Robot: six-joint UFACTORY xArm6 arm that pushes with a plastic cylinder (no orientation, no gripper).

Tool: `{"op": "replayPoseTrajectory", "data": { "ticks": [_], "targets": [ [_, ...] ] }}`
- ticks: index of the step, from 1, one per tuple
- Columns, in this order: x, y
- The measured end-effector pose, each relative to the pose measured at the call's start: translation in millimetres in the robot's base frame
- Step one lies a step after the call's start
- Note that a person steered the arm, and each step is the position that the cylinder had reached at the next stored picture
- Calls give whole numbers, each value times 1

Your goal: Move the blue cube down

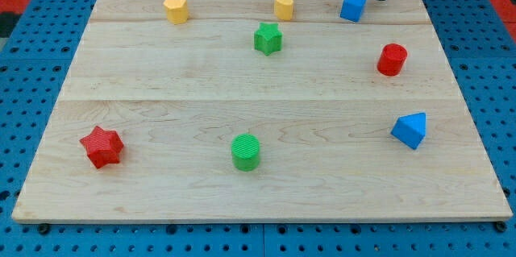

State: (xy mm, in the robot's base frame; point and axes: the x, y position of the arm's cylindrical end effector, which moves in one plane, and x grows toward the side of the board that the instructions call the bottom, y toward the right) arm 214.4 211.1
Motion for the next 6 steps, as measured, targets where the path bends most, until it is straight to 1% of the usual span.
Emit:
{"op": "replayPoseTrajectory", "data": {
  "ticks": [2, 3, 4, 6],
  "targets": [
    [-2, 0],
    [-10, -7],
    [-17, -26],
    [19, -48]
  ]
}}
